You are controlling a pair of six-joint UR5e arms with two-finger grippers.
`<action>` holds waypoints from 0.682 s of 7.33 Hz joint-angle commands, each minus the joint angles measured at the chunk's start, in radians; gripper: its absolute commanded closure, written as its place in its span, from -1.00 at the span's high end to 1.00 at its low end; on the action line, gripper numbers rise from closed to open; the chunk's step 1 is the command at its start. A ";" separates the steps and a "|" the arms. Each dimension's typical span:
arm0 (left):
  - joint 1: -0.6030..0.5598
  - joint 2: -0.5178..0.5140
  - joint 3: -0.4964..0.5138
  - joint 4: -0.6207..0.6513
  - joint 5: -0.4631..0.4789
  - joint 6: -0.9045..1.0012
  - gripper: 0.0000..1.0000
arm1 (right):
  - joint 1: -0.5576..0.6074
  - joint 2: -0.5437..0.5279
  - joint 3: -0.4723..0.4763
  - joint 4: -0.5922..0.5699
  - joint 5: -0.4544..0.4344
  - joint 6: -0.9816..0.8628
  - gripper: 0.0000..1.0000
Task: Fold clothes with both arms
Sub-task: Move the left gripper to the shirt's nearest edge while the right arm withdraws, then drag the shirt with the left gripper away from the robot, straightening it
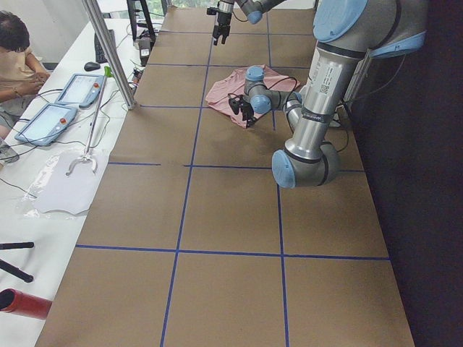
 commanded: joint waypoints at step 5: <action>0.002 -0.002 0.023 0.002 0.000 0.002 -0.07 | -0.003 -0.007 -0.011 0.001 -0.008 0.000 1.00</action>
